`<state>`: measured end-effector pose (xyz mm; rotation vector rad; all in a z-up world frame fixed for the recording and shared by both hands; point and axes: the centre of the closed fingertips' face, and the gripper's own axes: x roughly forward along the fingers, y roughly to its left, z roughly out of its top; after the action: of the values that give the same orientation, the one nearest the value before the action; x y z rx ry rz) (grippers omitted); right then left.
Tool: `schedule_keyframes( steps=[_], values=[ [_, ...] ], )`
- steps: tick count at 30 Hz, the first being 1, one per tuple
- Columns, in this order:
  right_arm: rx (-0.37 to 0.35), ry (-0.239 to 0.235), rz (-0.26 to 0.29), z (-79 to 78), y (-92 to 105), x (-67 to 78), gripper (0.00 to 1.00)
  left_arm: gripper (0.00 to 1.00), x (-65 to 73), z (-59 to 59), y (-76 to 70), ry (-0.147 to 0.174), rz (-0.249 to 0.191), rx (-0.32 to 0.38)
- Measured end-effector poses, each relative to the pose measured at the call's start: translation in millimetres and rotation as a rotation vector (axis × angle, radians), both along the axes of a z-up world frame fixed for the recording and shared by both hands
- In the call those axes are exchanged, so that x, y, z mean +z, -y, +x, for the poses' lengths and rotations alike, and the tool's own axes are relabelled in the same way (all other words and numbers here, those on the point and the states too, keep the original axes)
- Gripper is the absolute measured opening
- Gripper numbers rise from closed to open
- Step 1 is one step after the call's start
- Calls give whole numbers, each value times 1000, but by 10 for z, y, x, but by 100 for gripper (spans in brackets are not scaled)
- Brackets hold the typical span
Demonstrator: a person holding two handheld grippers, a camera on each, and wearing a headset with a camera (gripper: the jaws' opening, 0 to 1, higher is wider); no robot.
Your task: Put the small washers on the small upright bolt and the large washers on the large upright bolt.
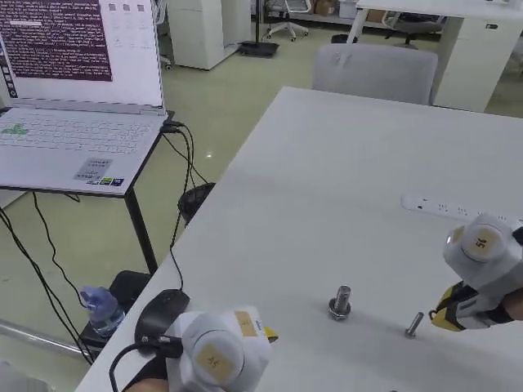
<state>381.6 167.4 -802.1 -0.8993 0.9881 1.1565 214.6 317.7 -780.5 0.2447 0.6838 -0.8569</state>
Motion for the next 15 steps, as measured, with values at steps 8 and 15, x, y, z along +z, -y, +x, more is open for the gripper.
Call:
schedule_keyframes(
  steps=[8,15],
  values=[
    [21,-10,-16,54,-78,-75,13,83,14,32,-6,2,-20,18],
    [31,-22,-26,38,-101,-122,13,87,31,47,10,11,-39,21]
  ],
)
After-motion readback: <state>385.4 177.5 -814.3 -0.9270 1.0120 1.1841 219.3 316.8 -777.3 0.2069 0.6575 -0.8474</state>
